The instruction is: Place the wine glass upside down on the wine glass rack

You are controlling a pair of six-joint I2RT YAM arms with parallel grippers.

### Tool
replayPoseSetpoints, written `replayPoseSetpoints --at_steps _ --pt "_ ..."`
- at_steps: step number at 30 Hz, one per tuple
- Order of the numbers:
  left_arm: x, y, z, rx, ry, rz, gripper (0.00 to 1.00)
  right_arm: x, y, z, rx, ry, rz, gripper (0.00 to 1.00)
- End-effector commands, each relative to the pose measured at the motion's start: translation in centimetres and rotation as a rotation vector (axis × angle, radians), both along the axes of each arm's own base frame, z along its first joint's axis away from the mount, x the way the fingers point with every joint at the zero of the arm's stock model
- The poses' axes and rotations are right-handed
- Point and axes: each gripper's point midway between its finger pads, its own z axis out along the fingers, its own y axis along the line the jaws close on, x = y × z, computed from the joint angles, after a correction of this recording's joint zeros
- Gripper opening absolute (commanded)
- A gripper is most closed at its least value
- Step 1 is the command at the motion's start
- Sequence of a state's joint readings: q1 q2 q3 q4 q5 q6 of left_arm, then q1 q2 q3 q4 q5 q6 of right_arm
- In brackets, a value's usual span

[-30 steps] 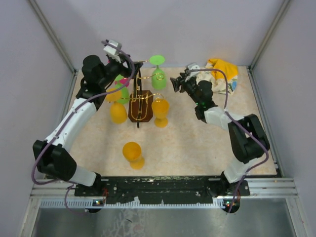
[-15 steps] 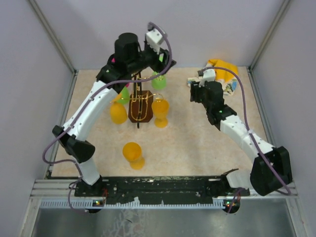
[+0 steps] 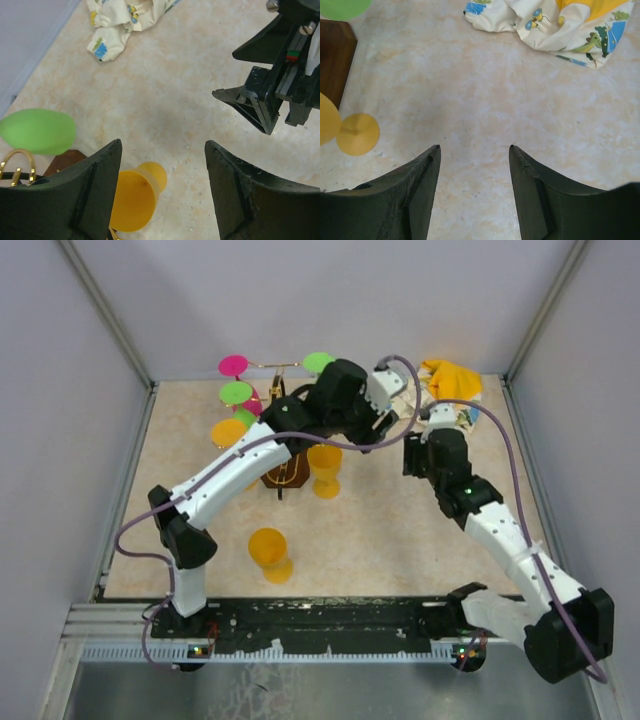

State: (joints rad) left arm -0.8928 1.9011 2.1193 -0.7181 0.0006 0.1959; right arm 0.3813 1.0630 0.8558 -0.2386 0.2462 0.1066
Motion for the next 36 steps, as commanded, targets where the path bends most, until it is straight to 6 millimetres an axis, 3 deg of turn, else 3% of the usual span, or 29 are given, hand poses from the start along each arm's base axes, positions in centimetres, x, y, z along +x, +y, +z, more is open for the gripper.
replayPoseSetpoints --at_steps 1,8,15,20,28,36 --pt "-0.9 0.2 -2.0 0.116 0.013 0.103 0.73 -1.5 -1.7 0.5 0.003 0.004 -0.064 0.57" --pt "-1.5 -0.2 -4.2 0.195 0.022 0.215 0.72 -4.4 -4.8 0.3 -0.031 0.027 -0.171 0.62" --pt "-0.5 0.8 -6.1 0.245 0.024 0.339 0.71 -6.8 -8.3 1.1 -0.09 0.011 -0.296 0.83" --pt "0.0 1.2 -8.1 0.295 0.031 0.383 0.72 -7.5 -8.5 2.3 -0.057 -0.027 -0.298 0.94" --pt "0.3 2.0 -10.6 0.363 0.045 0.427 0.7 -7.8 -8.5 2.9 -0.048 -0.04 -0.294 0.95" --pt "0.3 3.5 -12.8 0.418 0.092 0.479 0.6 -7.9 -8.5 3.1 -0.051 -0.048 -0.287 0.95"
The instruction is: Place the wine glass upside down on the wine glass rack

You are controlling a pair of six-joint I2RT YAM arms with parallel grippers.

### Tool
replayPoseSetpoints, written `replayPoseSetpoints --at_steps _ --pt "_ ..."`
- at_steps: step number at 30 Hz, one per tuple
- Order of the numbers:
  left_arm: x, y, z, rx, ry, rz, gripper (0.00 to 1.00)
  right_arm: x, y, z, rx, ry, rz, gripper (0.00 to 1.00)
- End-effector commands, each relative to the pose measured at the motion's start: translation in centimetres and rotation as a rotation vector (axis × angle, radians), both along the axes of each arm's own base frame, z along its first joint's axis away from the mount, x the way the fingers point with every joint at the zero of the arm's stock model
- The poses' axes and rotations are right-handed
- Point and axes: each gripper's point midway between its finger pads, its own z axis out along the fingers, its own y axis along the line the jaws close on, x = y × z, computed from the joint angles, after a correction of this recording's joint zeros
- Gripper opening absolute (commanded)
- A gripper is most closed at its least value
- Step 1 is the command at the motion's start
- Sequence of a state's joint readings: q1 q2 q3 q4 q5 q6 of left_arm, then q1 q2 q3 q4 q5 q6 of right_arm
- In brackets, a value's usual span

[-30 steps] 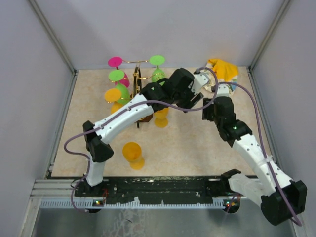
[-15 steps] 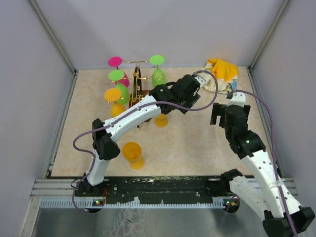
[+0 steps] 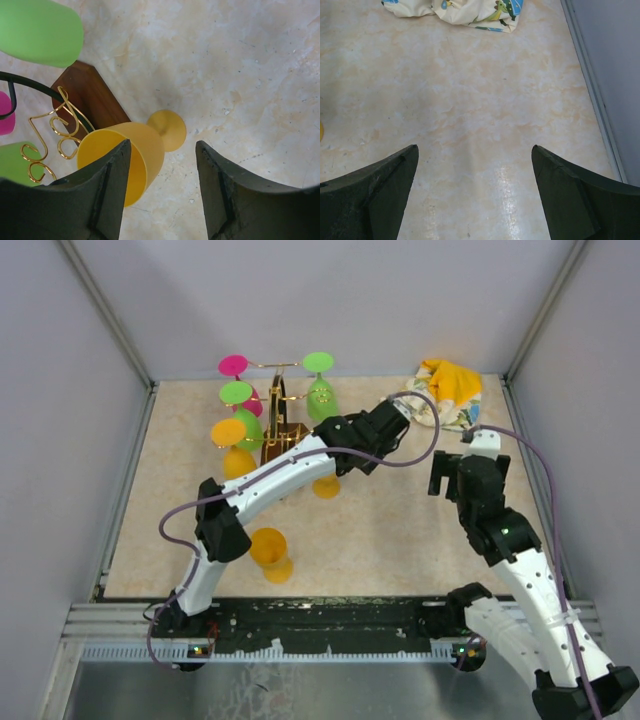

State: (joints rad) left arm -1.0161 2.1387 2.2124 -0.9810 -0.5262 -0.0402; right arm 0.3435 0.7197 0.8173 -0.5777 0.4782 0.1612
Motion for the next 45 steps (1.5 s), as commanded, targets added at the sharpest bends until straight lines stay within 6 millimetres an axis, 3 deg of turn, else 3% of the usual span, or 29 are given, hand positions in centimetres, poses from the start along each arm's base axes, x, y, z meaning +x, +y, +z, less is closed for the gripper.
replayPoseSetpoints --at_steps 1,14,16,20,24,26,32,35,38,40,45 --pt "0.0 1.6 -2.0 0.051 0.038 0.062 0.6 -0.1 -0.4 1.3 0.003 -0.042 -0.017 0.95" --pt "0.0 4.5 -4.1 0.091 0.076 0.142 0.57 -0.2 -0.5 1.4 -0.003 -0.047 -0.014 0.95" --pt "0.0 4.6 -4.5 0.094 0.085 0.14 0.5 -0.2 -0.5 1.6 -0.002 -0.053 -0.012 0.95" --pt "0.1 4.4 -4.7 0.088 0.091 0.131 0.26 -0.2 -0.6 1.8 -0.006 -0.056 -0.012 0.95" --pt "0.2 4.0 -3.5 0.06 0.073 0.123 0.06 -0.2 -0.6 1.8 -0.011 -0.055 -0.011 0.95" --pt "0.3 3.6 -2.3 0.031 0.061 0.109 0.01 -0.1 -0.6 1.7 -0.014 -0.051 -0.009 0.95" --pt "0.0 0.8 2.2 -0.102 0.016 -0.002 0.0 0.3 -0.4 1.3 -0.018 -0.033 -0.009 0.95" --pt "-0.8 -1.1 5.6 -0.222 -0.026 -0.089 0.0 0.3 -0.2 1.2 -0.012 -0.035 -0.003 0.95" --pt "-2.1 -3.1 10.8 -0.418 -0.095 -0.208 0.0 0.5 0.7 1.4 0.033 -0.056 0.037 0.95" --pt "-3.5 -3.4 15.3 -0.562 -0.156 -0.287 0.0 0.7 2.1 1.8 0.095 -0.086 0.091 0.96" --pt "-6.1 -2.1 25.2 -0.775 -0.36 -0.396 0.0 0.7 5.6 4.5 0.263 -0.202 0.241 0.98"
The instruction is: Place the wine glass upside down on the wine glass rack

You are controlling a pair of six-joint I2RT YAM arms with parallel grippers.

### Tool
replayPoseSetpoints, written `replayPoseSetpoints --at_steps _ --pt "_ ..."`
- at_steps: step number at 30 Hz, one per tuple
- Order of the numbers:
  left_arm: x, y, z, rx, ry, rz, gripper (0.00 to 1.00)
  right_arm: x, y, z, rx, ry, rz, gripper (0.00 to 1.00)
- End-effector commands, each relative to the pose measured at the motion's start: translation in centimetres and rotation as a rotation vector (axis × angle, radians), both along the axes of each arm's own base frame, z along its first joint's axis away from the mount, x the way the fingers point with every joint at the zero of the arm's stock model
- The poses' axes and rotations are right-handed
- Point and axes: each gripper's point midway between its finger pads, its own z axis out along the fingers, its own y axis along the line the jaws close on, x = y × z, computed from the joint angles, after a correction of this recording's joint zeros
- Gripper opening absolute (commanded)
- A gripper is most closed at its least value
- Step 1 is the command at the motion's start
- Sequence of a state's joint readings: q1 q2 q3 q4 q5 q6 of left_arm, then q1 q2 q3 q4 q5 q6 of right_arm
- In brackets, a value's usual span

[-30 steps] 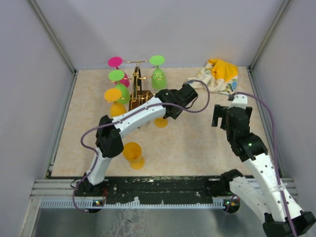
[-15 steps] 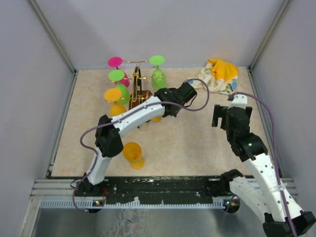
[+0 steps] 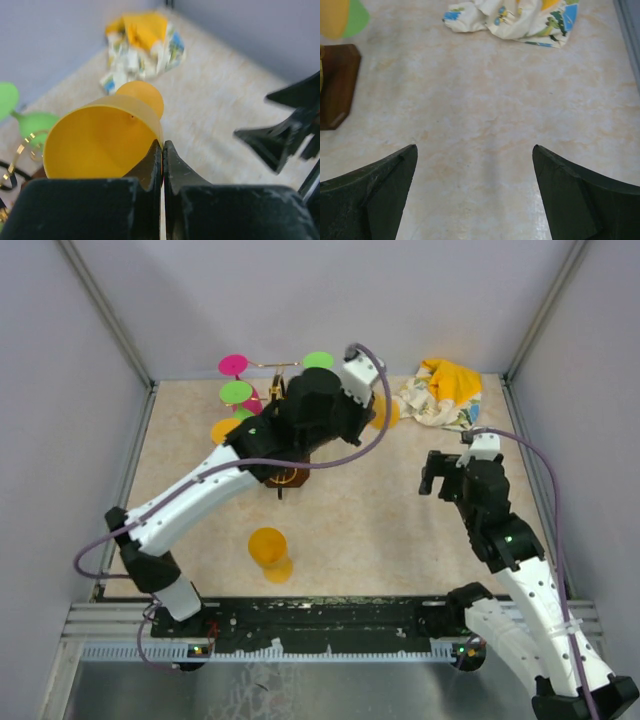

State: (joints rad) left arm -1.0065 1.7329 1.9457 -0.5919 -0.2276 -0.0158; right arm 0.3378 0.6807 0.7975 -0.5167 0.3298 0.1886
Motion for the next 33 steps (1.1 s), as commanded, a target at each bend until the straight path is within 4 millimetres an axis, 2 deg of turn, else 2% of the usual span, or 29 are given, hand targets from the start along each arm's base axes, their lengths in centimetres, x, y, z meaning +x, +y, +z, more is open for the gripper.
replayPoseSetpoints --at_steps 1,4,7,8,11,15,17,20,23,26,33 --pt "-2.5 0.1 12.3 -0.309 -0.265 -0.116 0.0 0.3 3.3 4.1 0.174 -0.155 0.134 0.98" --pt "-4.2 2.2 16.3 -0.433 -0.379 -0.141 0.0 0.1 4.1 5.3 0.217 -0.184 0.17 0.97" --pt "-5.7 4.8 18.2 -0.551 -0.482 -0.133 0.0 -0.5 5.6 7.1 0.283 -0.248 0.257 0.96" --pt "-6.6 6.4 19.0 -0.601 -0.52 -0.122 0.0 -0.8 6.6 8.1 0.308 -0.289 0.316 0.96" --pt "-8.6 9.5 18.7 -0.753 -0.62 -0.117 0.0 -2.7 9.6 12.1 0.449 -0.472 0.515 0.95" --pt "-10.9 13.6 17.4 -0.962 -0.692 -0.095 0.0 -5.7 12.0 18.0 0.657 -0.732 0.734 0.94" --pt "-11.8 14.9 16.6 -1.029 -0.703 -0.1 0.0 -6.6 12.7 19.4 0.733 -0.789 0.812 0.93" --pt "-13.1 16.4 16.2 -1.11 -0.724 -0.123 0.0 -7.6 13.6 20.6 0.827 -0.851 0.916 0.92" --pt "-14.2 17.5 15.8 -1.177 -0.737 -0.145 0.0 -7.7 14.6 21.0 0.894 -0.877 0.989 0.92" --pt "-14.6 17.7 15.4 -1.199 -0.738 -0.16 0.0 -7.5 15.6 21.5 0.969 -0.873 1.05 0.89" --pt "-15.1 17.7 14.2 -1.237 -0.733 -0.189 0.0 -8.5 16.7 24.0 1.106 -0.978 1.171 0.85"
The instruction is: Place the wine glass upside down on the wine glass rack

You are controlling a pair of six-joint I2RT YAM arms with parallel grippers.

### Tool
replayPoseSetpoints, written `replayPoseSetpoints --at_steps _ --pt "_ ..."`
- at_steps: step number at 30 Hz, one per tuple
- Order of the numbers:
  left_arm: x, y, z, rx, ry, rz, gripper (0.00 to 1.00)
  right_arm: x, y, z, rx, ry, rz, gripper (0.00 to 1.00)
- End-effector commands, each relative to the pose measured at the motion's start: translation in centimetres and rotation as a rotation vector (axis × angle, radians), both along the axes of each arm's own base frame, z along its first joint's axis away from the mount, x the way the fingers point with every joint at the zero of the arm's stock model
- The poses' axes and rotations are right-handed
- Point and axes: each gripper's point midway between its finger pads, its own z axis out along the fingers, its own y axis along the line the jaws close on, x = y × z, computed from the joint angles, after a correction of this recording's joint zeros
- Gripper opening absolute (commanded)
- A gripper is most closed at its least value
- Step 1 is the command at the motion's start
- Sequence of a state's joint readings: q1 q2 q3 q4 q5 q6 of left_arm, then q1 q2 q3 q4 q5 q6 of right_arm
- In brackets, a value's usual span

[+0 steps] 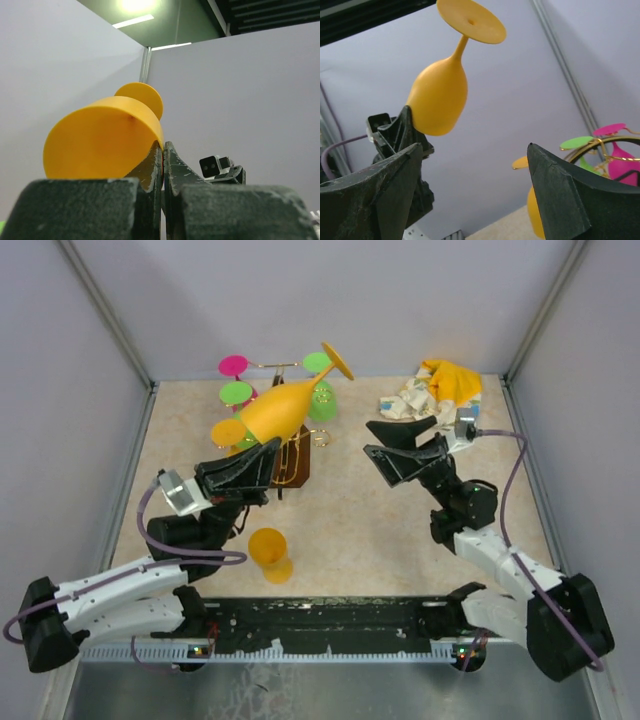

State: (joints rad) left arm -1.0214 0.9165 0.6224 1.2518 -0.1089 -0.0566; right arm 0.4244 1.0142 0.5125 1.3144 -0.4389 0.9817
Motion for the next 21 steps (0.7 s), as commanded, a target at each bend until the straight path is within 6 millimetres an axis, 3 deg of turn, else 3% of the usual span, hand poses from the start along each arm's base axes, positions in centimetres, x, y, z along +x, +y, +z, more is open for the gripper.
replayPoseSetpoints --at_steps 1,21 --pt "-1.5 1.1 0.7 -0.088 -0.05 -0.053 0.0 -4.6 -0.7 6.3 0.184 -0.251 0.101 0.84" --pt "-3.0 -0.2 -0.3 -0.164 -0.027 -0.27 0.0 -2.9 2.7 9.4 0.223 -0.401 0.058 0.78"
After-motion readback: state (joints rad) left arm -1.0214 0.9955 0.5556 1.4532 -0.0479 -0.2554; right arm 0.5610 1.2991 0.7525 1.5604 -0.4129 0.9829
